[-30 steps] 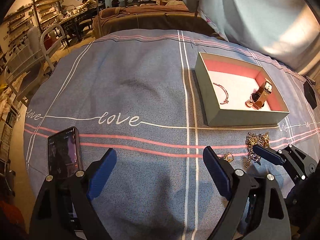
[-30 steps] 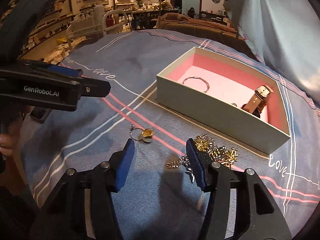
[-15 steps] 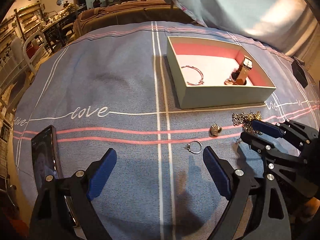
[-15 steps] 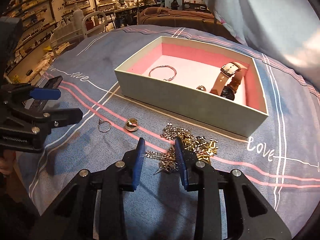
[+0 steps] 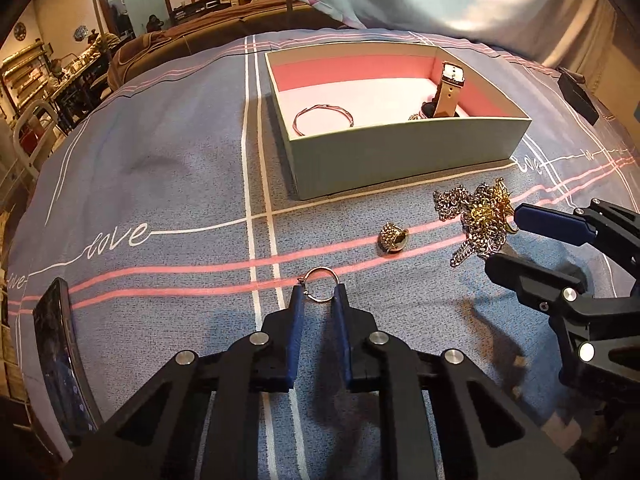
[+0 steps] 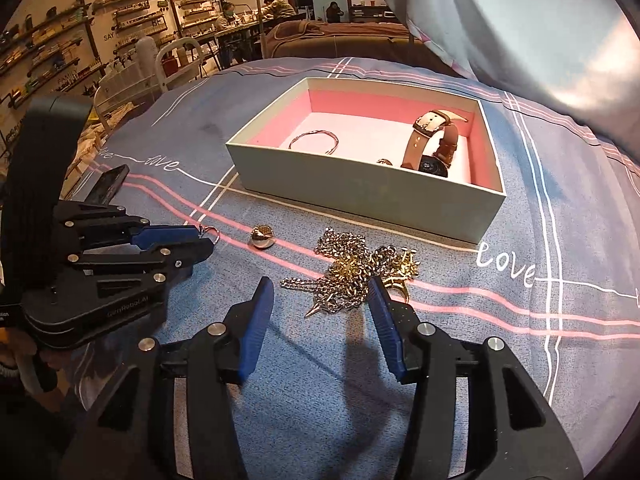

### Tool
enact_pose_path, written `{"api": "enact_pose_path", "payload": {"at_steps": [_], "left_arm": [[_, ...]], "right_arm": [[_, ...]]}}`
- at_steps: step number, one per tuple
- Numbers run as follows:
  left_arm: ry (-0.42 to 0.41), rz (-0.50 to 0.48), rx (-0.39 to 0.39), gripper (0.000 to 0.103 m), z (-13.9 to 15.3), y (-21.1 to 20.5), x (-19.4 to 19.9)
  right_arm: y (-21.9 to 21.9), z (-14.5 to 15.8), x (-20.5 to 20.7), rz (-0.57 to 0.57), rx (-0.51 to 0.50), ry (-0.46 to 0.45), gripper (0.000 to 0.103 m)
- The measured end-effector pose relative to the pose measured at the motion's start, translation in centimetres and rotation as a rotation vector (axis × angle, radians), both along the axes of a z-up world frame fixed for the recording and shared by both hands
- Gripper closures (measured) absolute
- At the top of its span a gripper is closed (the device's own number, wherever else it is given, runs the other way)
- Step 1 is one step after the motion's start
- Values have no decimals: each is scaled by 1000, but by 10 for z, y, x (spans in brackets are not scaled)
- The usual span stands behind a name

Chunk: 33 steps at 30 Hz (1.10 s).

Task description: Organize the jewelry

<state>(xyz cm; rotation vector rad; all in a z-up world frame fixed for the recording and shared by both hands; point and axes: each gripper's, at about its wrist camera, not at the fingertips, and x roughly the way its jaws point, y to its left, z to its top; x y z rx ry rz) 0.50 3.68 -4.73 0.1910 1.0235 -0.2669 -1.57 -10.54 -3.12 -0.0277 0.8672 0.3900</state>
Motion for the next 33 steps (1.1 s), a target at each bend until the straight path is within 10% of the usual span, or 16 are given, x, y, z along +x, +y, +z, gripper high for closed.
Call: {"api": "enact_pose_path", "payload": {"at_steps": [10,20,33], "left_arm": [[39,81,-81,93,6,26,0],[22,98,-64,56,9,30,2],[-14,-23,-10,60,-4,-5,14]], "right_arm": [[51,0,21,139,-94,-15,53],[55,-13,41,131,-93,25,85],[15,-4,9,59,-25,35,85]]}}
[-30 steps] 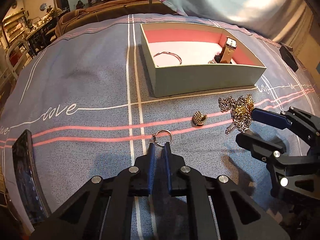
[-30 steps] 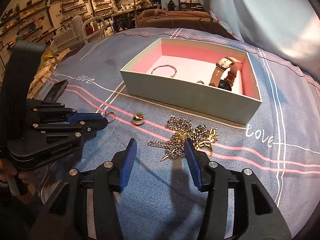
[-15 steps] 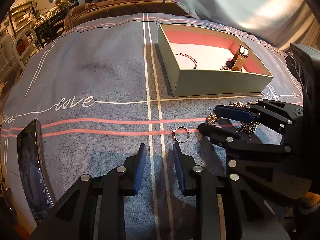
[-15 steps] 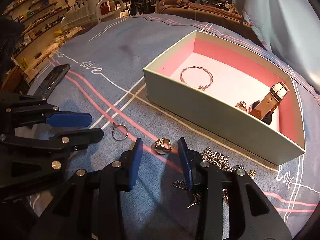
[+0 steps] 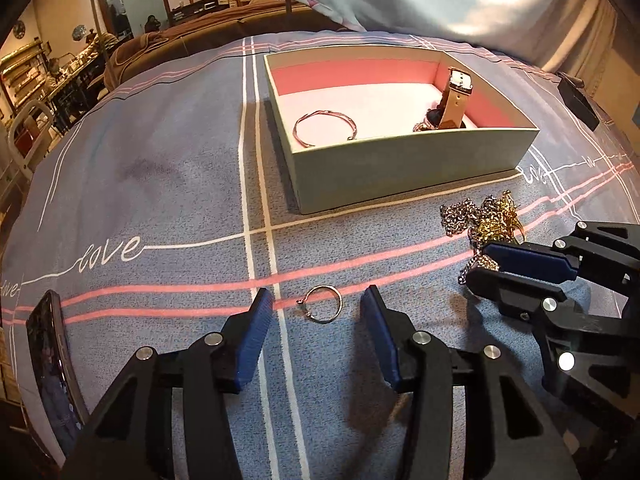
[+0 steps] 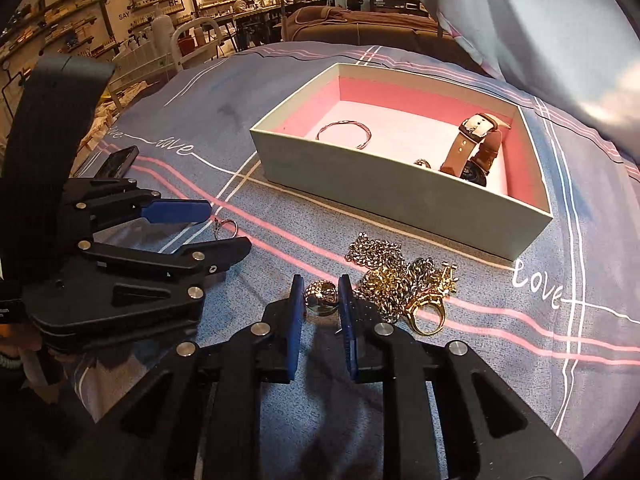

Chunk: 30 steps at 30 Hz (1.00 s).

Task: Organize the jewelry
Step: 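Lower both rings into the box and open both tools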

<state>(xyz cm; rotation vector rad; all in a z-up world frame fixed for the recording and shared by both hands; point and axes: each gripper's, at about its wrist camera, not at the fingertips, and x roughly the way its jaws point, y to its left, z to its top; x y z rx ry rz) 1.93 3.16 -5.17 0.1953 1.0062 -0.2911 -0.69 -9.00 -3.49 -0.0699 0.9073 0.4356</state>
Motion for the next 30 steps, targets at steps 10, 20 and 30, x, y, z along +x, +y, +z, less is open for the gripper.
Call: {"api": "enact_pose_path", "payload": {"at_steps": [10,20,30], "left_arm": [[4,10,-52,81,4,9,-8],[-57,-9,-92,81,49,-12,-5],[-143,46,-167,81,114,-34,47]], "right_arm": [[11,2,-3,36,2,-5,85],[-2,31,5,-20,-14,-72,85],[-24,91,52,-111,-41,-188,85]]}}
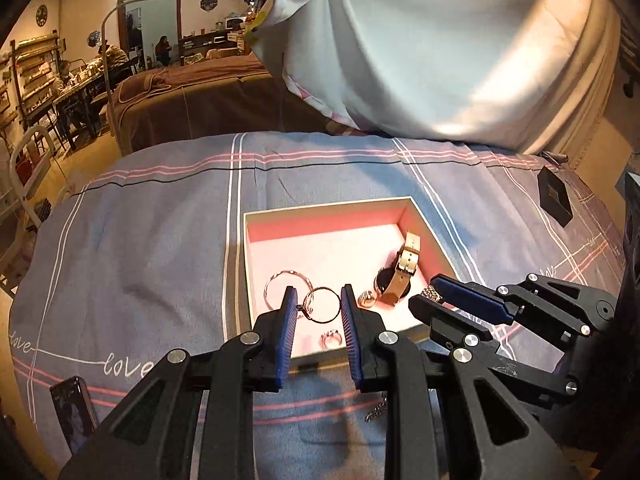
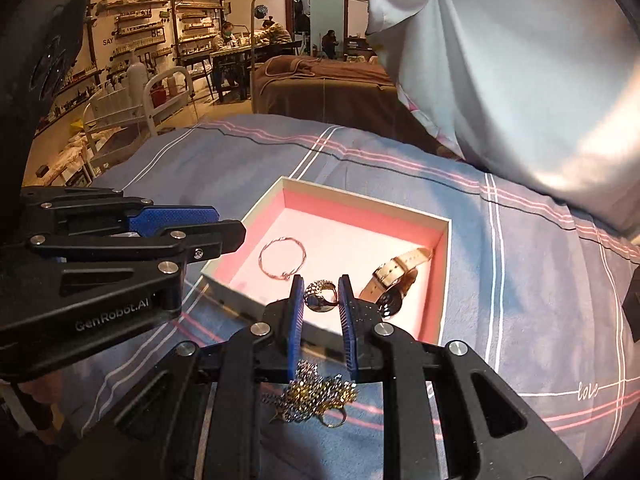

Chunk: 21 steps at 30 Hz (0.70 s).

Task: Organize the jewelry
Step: 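Lower both rings into the box and open both tools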

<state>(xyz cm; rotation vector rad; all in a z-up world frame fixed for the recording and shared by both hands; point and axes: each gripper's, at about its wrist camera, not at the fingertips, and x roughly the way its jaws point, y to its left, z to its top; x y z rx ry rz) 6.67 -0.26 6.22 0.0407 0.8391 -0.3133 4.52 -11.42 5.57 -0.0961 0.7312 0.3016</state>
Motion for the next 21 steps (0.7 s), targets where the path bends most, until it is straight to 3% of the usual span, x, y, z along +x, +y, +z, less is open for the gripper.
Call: {"api": "enact_pose_path", "payload": {"at_steps": [6,15,21], "left_arm": [[1,34,-30,81,18,-13,35],[80,52,-26,81,-7,-17,54],[99,65,-19,81,-16,-12,58]], "right_arm": [[-12,13,38,-55,-20,4,85],[-10,-16,54,-48,-43,83,85],[-7,-19,53,-39,-42,88,85]]}}
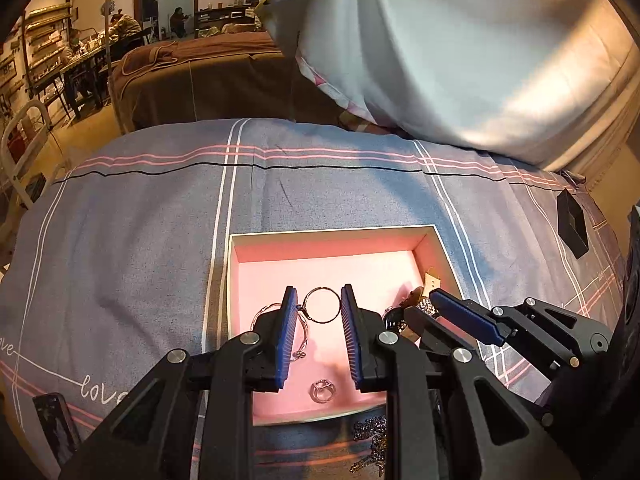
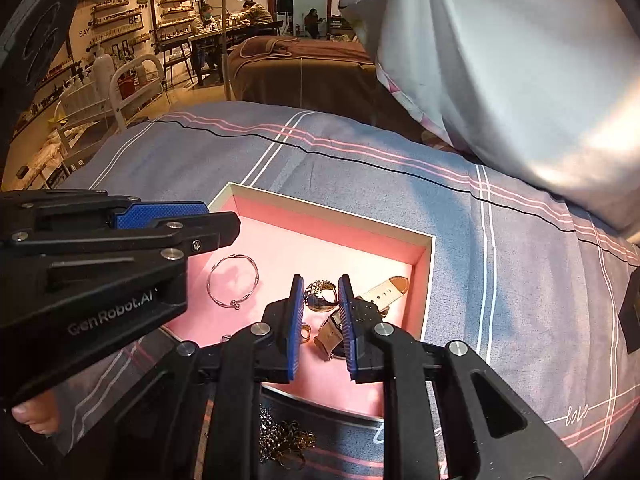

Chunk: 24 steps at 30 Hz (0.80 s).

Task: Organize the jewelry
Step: 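Lower both rings into the box and open both tools, then withdraw both tools toward the remaining chains and gold ring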

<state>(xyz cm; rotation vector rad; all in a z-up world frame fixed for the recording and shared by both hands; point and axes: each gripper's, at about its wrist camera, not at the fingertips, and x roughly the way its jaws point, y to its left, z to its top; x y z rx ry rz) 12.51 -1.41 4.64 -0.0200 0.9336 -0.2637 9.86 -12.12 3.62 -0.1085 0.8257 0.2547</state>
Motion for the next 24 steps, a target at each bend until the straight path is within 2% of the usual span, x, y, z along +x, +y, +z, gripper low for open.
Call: {"api": "enact_pose_path", "payload": {"at_steps": [4,6,7,9,11,14,15,16,17,20,22,24], "left_arm": [[1,12,7,80,0,1,1],[13,33,-6,68,1,3,1],[2,41,-17,59,4,6,-1],[-20,49,-11,56,9,9,-7],[-35,40,-16,43,12,13,-15],[-45,26,-26,39,11,21,-35],[-41,16,-26,38,8,24,-43],[-38,5,-17,35,3,27,-54],[-35,-6,1,32,-3,29,-63],[5,-25,34,30,-30,38,-88],[73,-32,9,30,-52,46,-95],[129,-18,8,30,-70,51,-95]], "right_arm": [[0,1,0,-27,-32,-7,84],[-4,1,-2,-54,-39,-9,76],[-7,1,-5,-59,-35,-13,75],[-16,0,-14,-74,-23,-16,74],[-27,-4,-22,-91,-2,-8,70],[-42,-10,-50,-108,21,-21,58],[-46,-14,-60,-106,24,-16,50],[-48,-20,-70,-98,28,-1,43],[-49,-27,-78,-83,29,17,41],[-42,-47,-94,-72,-11,40,41],[-33,-59,-94,-68,-18,48,41],[-15,-72,-88,-65,-95,44,41]]}}
